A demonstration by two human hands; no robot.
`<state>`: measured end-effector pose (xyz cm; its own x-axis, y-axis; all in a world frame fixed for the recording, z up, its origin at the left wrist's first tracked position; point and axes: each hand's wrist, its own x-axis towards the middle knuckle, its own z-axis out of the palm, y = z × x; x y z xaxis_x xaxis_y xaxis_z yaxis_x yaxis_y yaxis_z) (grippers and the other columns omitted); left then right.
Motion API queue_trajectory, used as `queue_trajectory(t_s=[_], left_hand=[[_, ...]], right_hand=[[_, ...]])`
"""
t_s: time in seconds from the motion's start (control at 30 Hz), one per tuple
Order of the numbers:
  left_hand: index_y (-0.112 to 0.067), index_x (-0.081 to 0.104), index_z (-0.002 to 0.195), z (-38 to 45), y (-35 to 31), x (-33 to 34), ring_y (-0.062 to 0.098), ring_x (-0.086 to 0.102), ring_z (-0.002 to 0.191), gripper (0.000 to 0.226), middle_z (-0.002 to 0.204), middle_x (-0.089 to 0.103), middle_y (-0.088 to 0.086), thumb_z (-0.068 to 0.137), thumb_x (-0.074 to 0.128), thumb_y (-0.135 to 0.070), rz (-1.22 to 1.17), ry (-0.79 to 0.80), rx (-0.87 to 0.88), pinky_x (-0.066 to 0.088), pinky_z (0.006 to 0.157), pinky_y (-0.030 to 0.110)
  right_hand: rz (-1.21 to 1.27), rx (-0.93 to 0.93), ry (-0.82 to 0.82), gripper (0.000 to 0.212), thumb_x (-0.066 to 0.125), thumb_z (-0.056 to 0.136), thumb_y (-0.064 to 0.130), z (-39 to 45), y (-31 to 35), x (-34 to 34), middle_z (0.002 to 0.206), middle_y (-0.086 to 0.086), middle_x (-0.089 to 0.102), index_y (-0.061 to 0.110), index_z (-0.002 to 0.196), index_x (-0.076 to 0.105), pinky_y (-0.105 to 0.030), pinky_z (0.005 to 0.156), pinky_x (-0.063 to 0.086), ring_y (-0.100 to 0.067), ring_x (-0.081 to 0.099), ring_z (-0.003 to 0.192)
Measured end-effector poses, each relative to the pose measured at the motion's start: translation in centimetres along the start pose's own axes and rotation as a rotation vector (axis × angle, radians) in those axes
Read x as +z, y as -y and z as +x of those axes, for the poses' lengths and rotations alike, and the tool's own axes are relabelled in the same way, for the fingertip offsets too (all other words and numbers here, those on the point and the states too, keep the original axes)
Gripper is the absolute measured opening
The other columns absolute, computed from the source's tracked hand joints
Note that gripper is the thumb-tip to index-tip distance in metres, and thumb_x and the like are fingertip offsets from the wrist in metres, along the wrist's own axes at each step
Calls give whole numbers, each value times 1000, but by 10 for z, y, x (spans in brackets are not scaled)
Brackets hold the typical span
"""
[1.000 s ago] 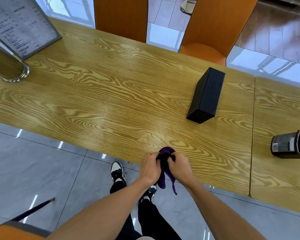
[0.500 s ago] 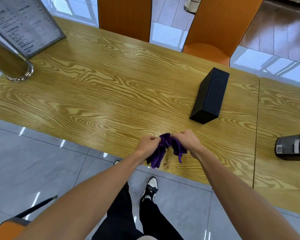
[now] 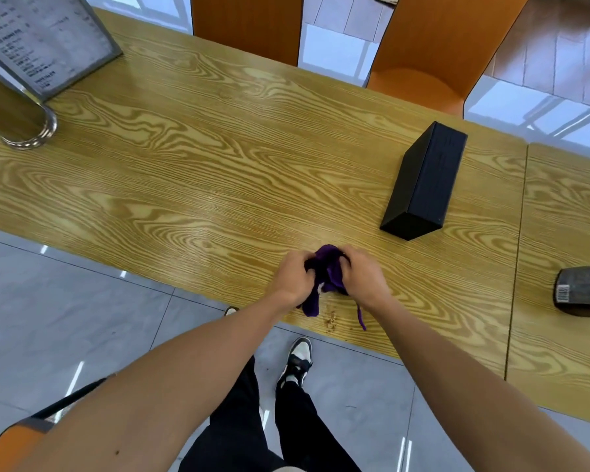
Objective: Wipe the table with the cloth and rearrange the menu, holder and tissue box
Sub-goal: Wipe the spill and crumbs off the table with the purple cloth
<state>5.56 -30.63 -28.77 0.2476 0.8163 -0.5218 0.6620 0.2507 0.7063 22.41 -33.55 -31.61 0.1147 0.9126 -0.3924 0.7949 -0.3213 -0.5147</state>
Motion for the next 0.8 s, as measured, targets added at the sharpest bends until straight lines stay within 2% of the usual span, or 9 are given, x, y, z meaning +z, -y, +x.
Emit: queue_trajectory(t_s=[0.13,0.23,0.43,0.57,0.63,0.7,0.73,0.8], left_hand=[[-23,75,105,-19,6,13,21,71,86,33,92,75,-1,86,53,-7,73,43,-47,59,78,39],[-24,76,97,-38,12,23,18,70,73,30,79,74,-4,86,53,-10,59,98,-70,60,70,42],[-21,71,79,-61,23,41,20,69,70,24,69,71,-4,75,48,-16,13,149,-82,58,68,44],[-23,71,73,-75,27,50,17,69,70,19,68,71,-3,76,53,-17,-35,205,-142,56,68,38],[-15,70,71,-78,27,50,16,63,62,16,65,70,5,74,55,-19,-86,240,-170,54,64,40],[-4,63,65,-76,25,44,17,53,57,21,59,61,10,74,60,-23,-126,254,-209,45,60,37],[-1,63,66,-72,23,39,17,52,58,25,60,60,11,74,62,-25,-166,253,-242,43,61,34],[3,69,77,-59,19,26,20,64,66,27,72,72,14,77,65,-24,-273,209,-282,52,68,35]], right_hand=[[-6,1,-14,30,41,103,22,-28,-8,8,103,-5,66,24,124,63,-44,80,53,-24,60,91],[2,3,7,30,41,103,21,-46,-12,12,102,-3,68,24,120,65,-41,79,52,-23,62,90],[38,48,38,31,42,99,22,-80,-19,16,97,0,69,27,115,68,-40,76,52,-22,63,88],[21,29,77,32,46,95,15,-95,-22,10,95,3,73,24,110,73,-36,77,52,-17,64,87],[3,27,139,32,49,92,10,-95,-19,2,93,5,75,21,105,76,-34,77,52,-17,65,86],[34,105,226,32,52,89,10,-86,-14,-12,90,6,77,20,100,80,-32,72,53,-17,67,81],[68,149,251,30,53,87,10,-78,-11,-20,84,6,78,20,94,81,-31,68,53,-16,67,76],[145,217,242,24,57,89,13,-59,-3,-37,77,3,76,16,84,80,-32,67,54,-17,67,72]])
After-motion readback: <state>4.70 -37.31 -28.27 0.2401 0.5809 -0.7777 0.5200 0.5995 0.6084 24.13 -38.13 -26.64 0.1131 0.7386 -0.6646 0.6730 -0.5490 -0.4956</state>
